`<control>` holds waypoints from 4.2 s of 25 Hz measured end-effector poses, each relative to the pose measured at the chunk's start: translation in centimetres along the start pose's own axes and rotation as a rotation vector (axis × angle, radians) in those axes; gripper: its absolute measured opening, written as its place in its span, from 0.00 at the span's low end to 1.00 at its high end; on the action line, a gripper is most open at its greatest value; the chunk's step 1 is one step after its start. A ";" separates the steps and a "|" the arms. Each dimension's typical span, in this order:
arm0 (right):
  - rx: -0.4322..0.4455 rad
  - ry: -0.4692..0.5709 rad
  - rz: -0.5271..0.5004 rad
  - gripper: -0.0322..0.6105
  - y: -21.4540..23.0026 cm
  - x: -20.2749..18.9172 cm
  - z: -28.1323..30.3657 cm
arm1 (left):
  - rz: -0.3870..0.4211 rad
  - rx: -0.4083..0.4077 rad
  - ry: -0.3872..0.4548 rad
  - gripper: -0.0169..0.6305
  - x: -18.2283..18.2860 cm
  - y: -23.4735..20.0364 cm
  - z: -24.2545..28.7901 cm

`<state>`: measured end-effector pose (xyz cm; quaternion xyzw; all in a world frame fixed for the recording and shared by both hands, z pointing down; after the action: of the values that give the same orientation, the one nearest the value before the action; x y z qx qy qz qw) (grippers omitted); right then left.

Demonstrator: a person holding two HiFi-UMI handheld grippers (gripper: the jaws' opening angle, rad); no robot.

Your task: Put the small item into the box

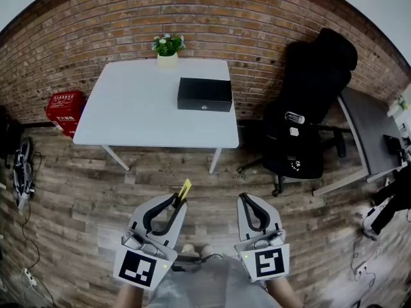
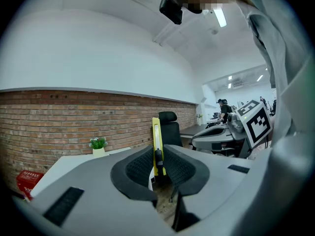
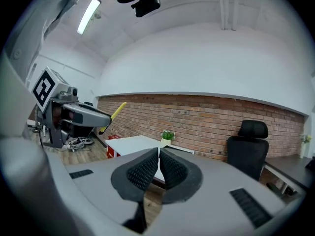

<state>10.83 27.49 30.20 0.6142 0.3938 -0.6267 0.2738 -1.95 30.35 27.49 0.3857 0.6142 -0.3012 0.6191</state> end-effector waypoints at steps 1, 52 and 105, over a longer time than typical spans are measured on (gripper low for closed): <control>-0.003 0.002 -0.009 0.12 -0.2 0.1 0.0 | -0.004 -0.001 0.001 0.14 0.0 -0.1 -0.1; -0.064 0.016 -0.026 0.12 2.2 -1.4 8.0 | -0.039 0.011 0.080 0.14 -0.4 -7.4 6.1; 0.166 -0.041 0.061 0.12 16.5 -8.5 32.9 | -0.041 0.202 -0.052 0.14 -5.0 -20.7 29.1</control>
<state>7.07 -9.90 33.89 0.6335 0.3158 -0.6610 0.2492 -4.41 -5.55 28.67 0.4255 0.5721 -0.3844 0.5864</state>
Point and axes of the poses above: the fingertips, and each gripper's own axes: z forward along the fingers, y to its right, x out of its top, the point moved 1 cm from there along -z, backward along the fingers, and after that the axes turned 10 degrees about y, right-handed, at the moved point
